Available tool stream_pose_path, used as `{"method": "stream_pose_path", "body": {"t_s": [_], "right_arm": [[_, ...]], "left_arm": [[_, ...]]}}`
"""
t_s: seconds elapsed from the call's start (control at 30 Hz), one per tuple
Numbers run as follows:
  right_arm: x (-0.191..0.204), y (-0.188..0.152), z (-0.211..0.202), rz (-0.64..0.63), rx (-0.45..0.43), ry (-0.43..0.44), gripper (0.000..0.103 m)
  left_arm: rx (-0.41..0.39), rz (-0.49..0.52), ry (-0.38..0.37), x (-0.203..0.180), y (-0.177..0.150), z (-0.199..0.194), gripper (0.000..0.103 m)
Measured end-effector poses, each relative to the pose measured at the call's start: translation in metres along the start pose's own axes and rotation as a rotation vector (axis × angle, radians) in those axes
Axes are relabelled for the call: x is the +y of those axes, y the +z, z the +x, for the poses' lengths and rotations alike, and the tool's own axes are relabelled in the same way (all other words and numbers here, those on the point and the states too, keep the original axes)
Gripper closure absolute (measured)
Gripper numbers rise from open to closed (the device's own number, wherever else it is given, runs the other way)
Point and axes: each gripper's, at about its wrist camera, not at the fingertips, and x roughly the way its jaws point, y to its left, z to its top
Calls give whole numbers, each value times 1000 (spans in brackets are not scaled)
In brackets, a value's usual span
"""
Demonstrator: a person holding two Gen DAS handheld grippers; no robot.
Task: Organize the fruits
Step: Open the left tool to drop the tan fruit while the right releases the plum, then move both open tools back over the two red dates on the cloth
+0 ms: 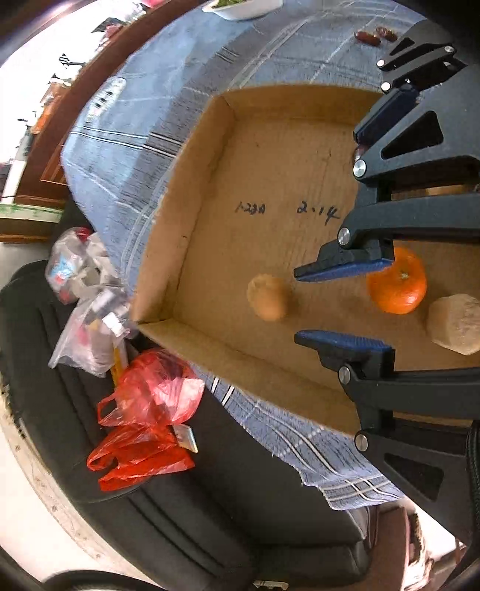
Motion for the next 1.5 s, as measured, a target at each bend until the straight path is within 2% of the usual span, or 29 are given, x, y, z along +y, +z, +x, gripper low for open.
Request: {"method": "stream_pose_path", "body": {"t_s": [0.07,0.1,0.23,0.37,0.4,0.47,0.5,0.57,0.63,0.67,0.83,0.97,1.1,1.5], "right_arm": [[-2,-3,-12,14,-20,6,56],[-3,-3,-17,20,-30,11,53],[-5,-10,-41,31,-65,28,53],[-11,-24,-65,54,-95,43,53],[-13,-30,-72,63,-103,47,53],[-18,-41,-90,76,-134,52,52],[-20,-48,-100,80,-156,44,49],[-24,-59,-119,87,-196,28,45],[-30,-70,-135,87,-235,4,41],[-35,-79,-147,89,-260,-24,38],[-70,-119,-181,164,-327,-110,32],[-106,-141,-197,262,-330,-146,30],[-128,-162,-211,322,-344,-169,30],[-158,-188,-219,401,-362,-162,30]], "left_arm": [[-43,-8,8,3,-4,-15,61],[-60,-11,11,3,-7,-22,60],[-153,-37,0,6,-23,-58,60],[-302,-43,-33,1,-47,-104,58],[-335,-37,-53,-2,-53,-115,54],[-398,-28,-121,-9,-65,-136,22],[-426,-32,-168,-11,-72,-144,18],[-470,-28,-277,-15,-82,-155,18],[-472,2,-357,-22,-88,-159,18],[-469,17,-371,-29,-91,-162,18],[-479,141,-348,-68,-108,-168,18],[-451,241,-323,-101,-130,-168,19],[-468,306,-267,-125,-146,-173,19],[-402,341,-272,-145,-157,-164,19]]}}
